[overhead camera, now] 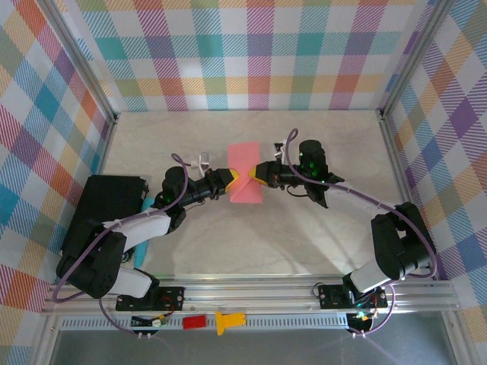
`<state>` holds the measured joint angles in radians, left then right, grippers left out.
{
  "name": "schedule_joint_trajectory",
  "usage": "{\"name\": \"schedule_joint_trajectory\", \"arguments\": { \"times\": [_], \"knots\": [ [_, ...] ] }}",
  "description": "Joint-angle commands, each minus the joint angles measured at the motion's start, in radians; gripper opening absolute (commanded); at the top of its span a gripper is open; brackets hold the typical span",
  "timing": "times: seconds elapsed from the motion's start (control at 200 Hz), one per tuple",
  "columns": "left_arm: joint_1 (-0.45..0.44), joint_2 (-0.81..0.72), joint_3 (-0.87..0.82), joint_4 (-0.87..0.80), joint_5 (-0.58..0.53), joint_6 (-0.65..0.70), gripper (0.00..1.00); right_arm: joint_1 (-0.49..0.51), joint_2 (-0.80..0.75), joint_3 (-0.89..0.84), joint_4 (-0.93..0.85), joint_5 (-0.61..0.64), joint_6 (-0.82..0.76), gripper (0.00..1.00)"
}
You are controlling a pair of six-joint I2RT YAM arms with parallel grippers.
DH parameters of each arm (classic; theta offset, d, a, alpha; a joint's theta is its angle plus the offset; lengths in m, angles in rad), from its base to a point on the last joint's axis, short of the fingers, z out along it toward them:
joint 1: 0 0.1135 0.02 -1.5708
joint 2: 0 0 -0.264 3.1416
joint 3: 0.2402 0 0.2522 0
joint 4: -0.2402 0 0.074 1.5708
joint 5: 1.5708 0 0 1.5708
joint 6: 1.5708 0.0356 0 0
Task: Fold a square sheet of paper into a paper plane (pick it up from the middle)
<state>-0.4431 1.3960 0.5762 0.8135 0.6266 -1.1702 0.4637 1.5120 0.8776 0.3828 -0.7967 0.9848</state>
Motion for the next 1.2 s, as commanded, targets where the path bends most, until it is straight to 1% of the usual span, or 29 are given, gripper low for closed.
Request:
{"name": "schedule_joint_trajectory", "arguments": {
  "times": [0.0,0.105,0.2,0.25,0.325,0.395,0.52,0.565,0.615,0.65,0.72,0.765,0.81,0.875,0.945,1.065,1.145,1.195],
  "knots": [
    [0.006,-0.017,-0.001,-0.006,-0.006,0.036,0.15,-0.011,0.0,-0.023,-0.025,0.019,-0.029,0.24],
    [0.007,-0.029,0.004,-0.058,-0.016,0.078,0.13,-0.028,-0.02,-0.032,-0.078,0.067,-0.051,0.33],
    [0.009,-0.056,0.033,-0.193,-0.035,0.158,0.11,-0.047,-0.047,-0.036,-0.144,0.124,-0.077,0.4],
    [0.009,-0.076,0.06,-0.312,-0.056,0.224,0.11,-0.055,-0.066,-0.038,-0.187,0.162,-0.1,0.44],
    [0.009,-0.107,0.12,-0.546,-0.115,0.348,0.11,-0.062,-0.098,-0.037,-0.259,0.226,-0.138,0.52],
    [0.008,-0.112,0.185,-0.74,-0.189,0.439,0.11,-0.063,-0.124,-0.027,-0.351,0.3,-0.189,0.62],
    [0.002,-0.068,0.332,-0.992,-0.278,0.553,0.1,-0.065,-0.15,-0.008,-0.475,0.413,-0.254,0.77],
    [-0.007,-0.049,0.381,-1.074,-0.333,0.597,0.11,-0.065,-0.163,-0.008,-0.5,0.451,-0.263,0.81],
    [-0.021,-0.026,0.445,-1.203,-0.405,0.652,0.1,-0.064,-0.18,-0.016,-0.519,0.491,-0.268,0.85],
    [-0.034,-0.009,0.491,-1.278,-0.477,0.692,0.11,-0.065,-0.192,-0.022,-0.526,0.517,-0.273,0.87],
    [-0.075,0.04,0.594,-1.427,-0.618,0.777,0.11,-0.065,-0.217,-0.038,-0.541,0.571,-0.279,0.9],
    [-0.107,0.081,0.665,-1.517,-0.732,0.823,0.12,-0.065,-0.231,-0.048,-0.548,0.599,-0.284,0.91],
    [-0.138,0.129,0.725,-1.593,-0.841,0.853,0.11,-0.065,-0.243,-0.058,-0.557,0.626,-0.286,0.92],
    [-0.178,0.198,0.795,-1.67,-0.969,0.876,0.11,-0.064,-0.255,-0.067,-0.567,0.655,-0.287,0.92],
    [-0.212,0.27,0.847,-1.716,-1.049,0.887,0.11,-0.066,-0.267,-0.072,-0.591,0.69,-0.287,0.92],
    [-0.265,0.376,0.911,-1.748,-1.159,0.887,0.11,-0.069,-0.288,-0.08,-0.639,0.761,-0.275,0.92],
    [-0.299,0.448,0.955,-1.767,-1.217,0.875,0.11,-0.073,-0.305,-0.089,-0.661,0.799,-0.259,0.92],
    [-0.321,0.494,0.984,-1.769,-1.227,0.87,0.11,-0.077,-0.316,-0.099,-0.671,0.817,-0.248,0.92]
  ]
}}
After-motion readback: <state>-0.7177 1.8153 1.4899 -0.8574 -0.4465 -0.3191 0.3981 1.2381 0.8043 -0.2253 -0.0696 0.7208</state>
